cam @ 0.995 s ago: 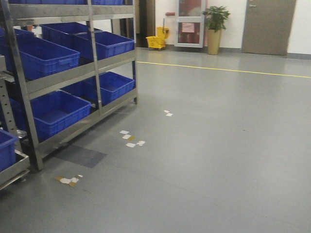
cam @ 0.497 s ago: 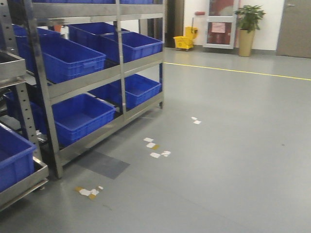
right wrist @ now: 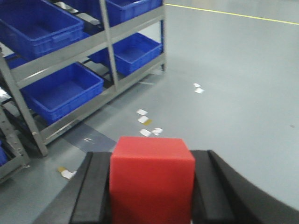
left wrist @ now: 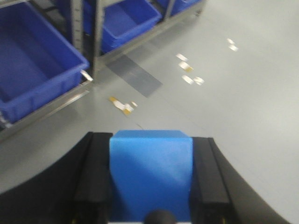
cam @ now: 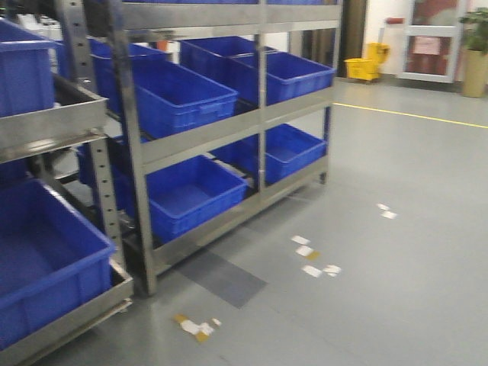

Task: Sort and place red and blue blocks on shelf
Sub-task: 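Drive the base toward the shelf of blue bins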

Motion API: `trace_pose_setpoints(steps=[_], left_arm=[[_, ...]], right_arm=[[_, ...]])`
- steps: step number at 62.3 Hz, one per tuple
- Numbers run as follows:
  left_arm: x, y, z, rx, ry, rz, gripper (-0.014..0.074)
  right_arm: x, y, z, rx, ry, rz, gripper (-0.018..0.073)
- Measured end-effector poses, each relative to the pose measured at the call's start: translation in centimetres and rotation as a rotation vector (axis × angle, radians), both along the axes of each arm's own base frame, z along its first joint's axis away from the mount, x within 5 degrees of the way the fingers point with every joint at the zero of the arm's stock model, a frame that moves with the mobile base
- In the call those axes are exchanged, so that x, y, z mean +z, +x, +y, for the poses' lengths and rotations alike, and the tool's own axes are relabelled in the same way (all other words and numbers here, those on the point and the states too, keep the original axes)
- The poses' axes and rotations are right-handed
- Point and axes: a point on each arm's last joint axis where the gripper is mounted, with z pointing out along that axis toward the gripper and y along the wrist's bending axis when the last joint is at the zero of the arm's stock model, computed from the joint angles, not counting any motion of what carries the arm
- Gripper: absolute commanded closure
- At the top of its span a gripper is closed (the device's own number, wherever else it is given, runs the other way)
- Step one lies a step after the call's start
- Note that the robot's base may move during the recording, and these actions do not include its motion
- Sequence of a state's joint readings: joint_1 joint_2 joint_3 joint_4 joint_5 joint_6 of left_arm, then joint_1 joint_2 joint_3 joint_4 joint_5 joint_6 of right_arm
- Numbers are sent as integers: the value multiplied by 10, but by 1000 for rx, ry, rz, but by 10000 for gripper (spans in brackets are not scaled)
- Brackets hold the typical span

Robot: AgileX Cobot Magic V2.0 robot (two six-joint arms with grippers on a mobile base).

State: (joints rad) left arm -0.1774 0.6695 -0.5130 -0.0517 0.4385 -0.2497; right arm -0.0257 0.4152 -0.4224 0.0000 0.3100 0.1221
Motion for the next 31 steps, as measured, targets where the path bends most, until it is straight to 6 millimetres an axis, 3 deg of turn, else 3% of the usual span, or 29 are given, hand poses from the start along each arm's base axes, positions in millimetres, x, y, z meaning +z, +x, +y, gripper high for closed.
trace_pose_setpoints(steps=[31], left_arm=[[0, 0, 0, 0, 0, 0, 472]], right_arm=[[0, 0, 0, 0, 0, 0, 502]])
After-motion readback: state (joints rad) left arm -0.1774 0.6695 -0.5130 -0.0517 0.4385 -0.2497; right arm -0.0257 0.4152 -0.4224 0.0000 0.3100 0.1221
